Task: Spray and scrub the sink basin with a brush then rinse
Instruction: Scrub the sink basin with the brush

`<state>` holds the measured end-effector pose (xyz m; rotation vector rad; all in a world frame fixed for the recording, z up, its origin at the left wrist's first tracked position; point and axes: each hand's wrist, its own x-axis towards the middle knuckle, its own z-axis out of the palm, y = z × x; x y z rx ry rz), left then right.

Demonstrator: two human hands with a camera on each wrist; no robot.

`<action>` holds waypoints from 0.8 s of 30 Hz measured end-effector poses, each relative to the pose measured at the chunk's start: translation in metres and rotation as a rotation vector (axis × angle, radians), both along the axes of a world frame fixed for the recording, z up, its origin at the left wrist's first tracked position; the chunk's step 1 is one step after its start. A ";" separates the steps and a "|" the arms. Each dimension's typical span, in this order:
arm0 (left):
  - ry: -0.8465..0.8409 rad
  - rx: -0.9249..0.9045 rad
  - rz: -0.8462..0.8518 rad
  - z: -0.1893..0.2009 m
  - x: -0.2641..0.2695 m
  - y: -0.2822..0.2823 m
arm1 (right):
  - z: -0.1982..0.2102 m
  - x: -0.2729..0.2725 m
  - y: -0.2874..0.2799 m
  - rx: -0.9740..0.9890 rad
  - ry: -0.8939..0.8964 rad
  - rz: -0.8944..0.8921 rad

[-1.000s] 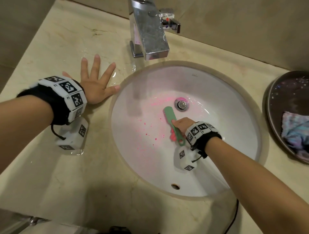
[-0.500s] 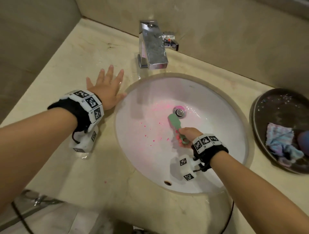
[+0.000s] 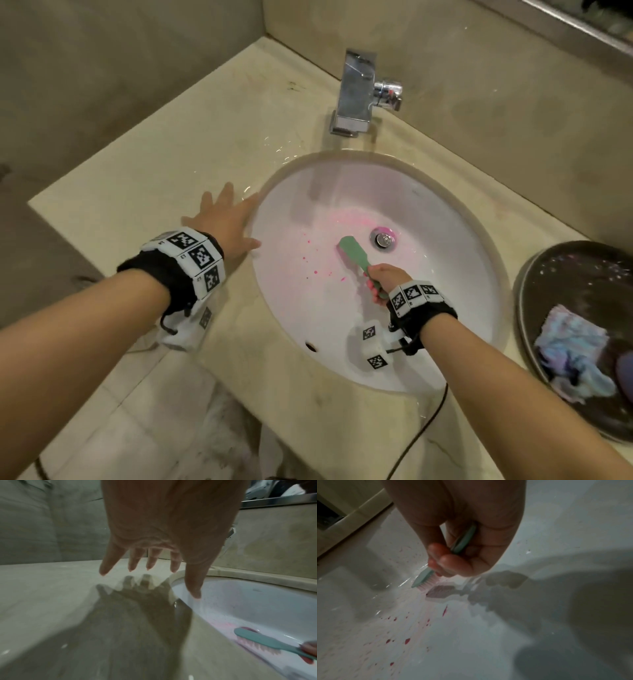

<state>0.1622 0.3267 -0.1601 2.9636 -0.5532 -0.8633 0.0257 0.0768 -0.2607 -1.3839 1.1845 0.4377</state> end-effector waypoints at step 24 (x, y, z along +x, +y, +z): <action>0.095 -0.015 0.133 -0.011 -0.012 0.008 | -0.021 0.043 0.003 -0.018 0.179 0.445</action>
